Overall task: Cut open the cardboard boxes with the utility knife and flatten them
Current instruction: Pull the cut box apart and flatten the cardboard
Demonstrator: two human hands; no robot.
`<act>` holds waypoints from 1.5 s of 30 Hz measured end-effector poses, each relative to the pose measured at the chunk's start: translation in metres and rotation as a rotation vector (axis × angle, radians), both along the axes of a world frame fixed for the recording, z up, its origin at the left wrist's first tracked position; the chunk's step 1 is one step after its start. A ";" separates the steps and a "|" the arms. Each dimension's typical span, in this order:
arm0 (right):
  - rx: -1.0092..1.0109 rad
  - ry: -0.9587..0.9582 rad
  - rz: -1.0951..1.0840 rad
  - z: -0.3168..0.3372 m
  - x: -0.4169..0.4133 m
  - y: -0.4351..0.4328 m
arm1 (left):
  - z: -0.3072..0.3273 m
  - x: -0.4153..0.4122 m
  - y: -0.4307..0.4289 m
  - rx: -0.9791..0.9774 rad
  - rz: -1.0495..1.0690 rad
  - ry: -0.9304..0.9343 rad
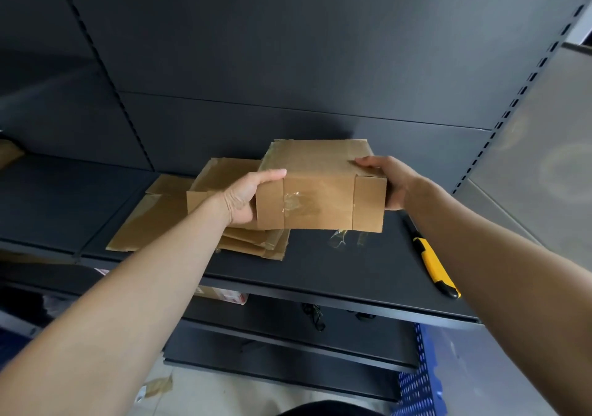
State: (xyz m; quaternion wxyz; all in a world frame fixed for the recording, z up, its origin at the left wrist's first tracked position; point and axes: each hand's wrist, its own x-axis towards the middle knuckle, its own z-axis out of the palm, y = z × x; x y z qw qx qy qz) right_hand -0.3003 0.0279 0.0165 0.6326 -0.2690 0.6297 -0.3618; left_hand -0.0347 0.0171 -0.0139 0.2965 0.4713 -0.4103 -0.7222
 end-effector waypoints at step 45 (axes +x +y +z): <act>-0.449 0.344 0.100 -0.023 0.258 -0.083 | -0.012 0.215 -0.020 -0.082 0.586 -0.459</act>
